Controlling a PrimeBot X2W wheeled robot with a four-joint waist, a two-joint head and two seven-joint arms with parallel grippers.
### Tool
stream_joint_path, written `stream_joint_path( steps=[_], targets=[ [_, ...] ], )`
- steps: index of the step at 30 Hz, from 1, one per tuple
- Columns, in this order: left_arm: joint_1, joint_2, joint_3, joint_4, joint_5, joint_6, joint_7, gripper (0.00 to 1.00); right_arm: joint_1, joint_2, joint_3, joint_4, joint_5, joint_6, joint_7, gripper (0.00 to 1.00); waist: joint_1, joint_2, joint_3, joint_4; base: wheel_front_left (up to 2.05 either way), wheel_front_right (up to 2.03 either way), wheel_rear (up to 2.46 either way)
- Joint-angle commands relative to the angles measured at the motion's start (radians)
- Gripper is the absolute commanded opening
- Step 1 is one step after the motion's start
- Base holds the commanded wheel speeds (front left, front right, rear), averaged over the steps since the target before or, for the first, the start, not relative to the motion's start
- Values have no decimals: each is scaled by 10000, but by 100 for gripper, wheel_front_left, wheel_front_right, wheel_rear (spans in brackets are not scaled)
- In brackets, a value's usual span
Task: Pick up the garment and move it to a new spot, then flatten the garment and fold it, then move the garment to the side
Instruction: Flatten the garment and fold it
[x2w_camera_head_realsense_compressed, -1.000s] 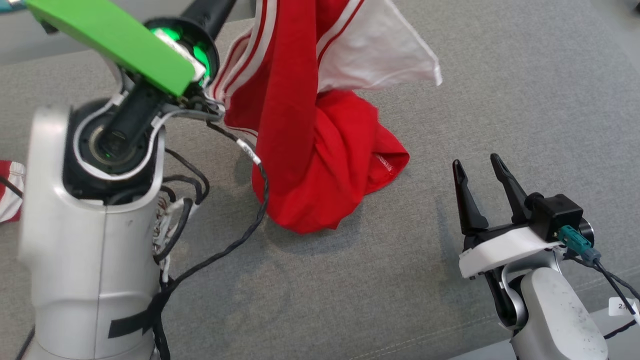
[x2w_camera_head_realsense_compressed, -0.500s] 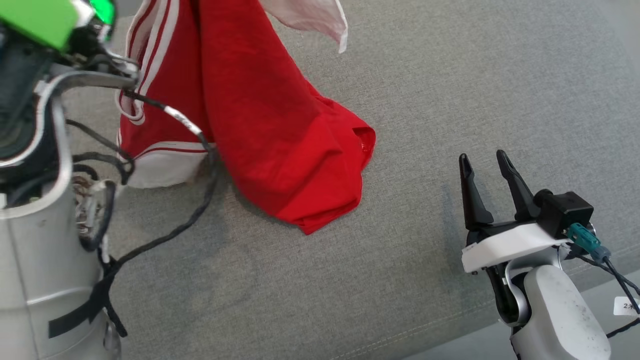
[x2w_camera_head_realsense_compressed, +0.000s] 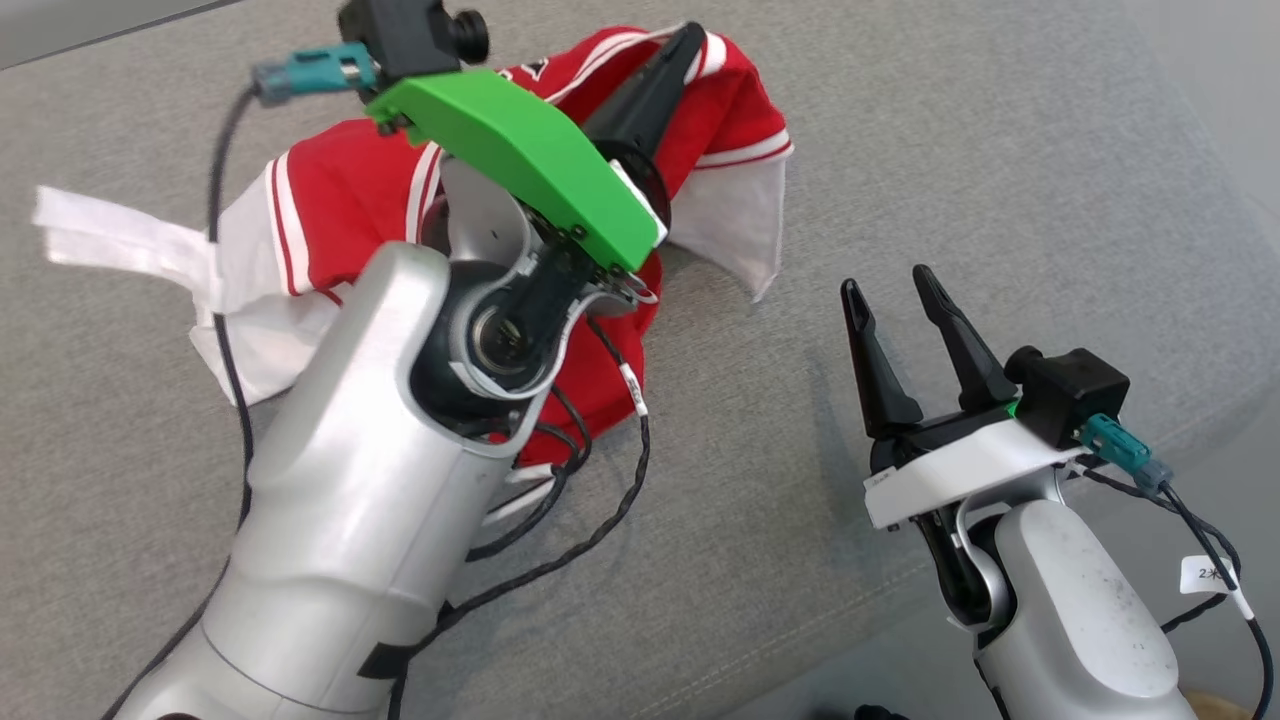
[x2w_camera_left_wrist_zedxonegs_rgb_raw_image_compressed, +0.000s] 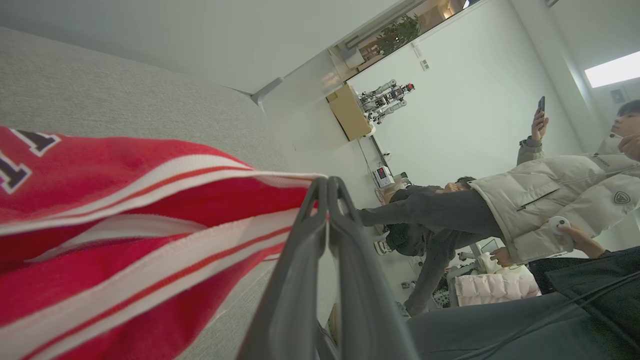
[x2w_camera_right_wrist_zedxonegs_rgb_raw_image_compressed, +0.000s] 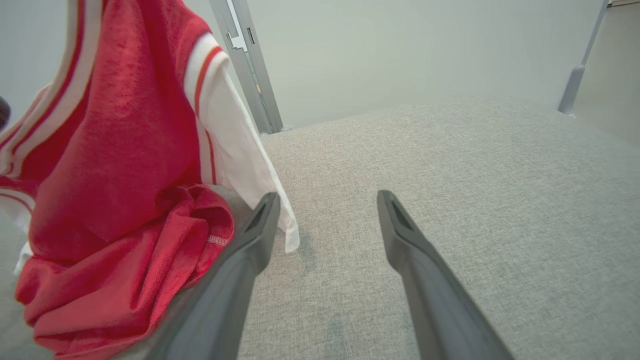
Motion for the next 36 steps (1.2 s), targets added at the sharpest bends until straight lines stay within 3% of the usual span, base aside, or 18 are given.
stream_joint_path(
  steps=[1,5,6,7,8,10,15,21,23,28,32,36],
  targets=[
    [61,16,-245,236,-76,-169,-392,0,36,-21,36,-46,69,1,-31,100,0,0,95,-636,0,0,0],
    [160,28,-1293,1707,-283,-572,-1589,0,201,-16,84,-71,121,1,-31,100,0,0,104,-1092,0,0,0],
    [115,22,-1578,2029,-195,-624,-1776,7,248,-16,68,-93,109,1,-31,100,0,0,102,-1138,0,0,0],
    [54,14,-1809,2315,-73,-684,-1908,31,293,-16,21,-109,71,1,-31,100,0,0,91,-1148,0,0,0],
    [-10,23,-2020,2560,45,-738,-2017,49,330,-19,-56,-122,27,1,-31,100,0,0,62,-1129,0,0,0],
    [-129,24,-2381,2926,276,-852,-2116,100,431,-12,-262,-144,-89,1,-31,100,0,0,-19,-981,0,0,0],
    [-320,224,-3168,3250,1151,-885,-2169,100,721,-14,-706,-73,-421,1,-31,100,0,0,-345,-306,0,0,0],
    [-160,1570,-4240,1931,2420,-557,-1683,100,798,-21,-876,-126,-713,1,-31,100,0,0,-741,468,0,0,0],
    [135,2482,-4092,1090,2745,-87,-1828,100,830,-24,-939,-142,-843,1,-31,100,0,0,-842,762,0,0,0],
    [772,3685,-3219,580,2246,528,-1946,100,925,-24,-900,-71,-1018,1,-31,100,0,0,-917,1086,0,0,0],
    [1064,4195,-3044,998,2088,625,-1742,100,895,-23,-813,-17,-1084,1,-31,100,0,0,-931,1152,0,0,0],
    [1253,4379,-3140,1864,1813,344,-1364,100,759,-24,-709,14,-1166,1,-31,100,0,0,-854,1140,0,0,0]
  ],
)
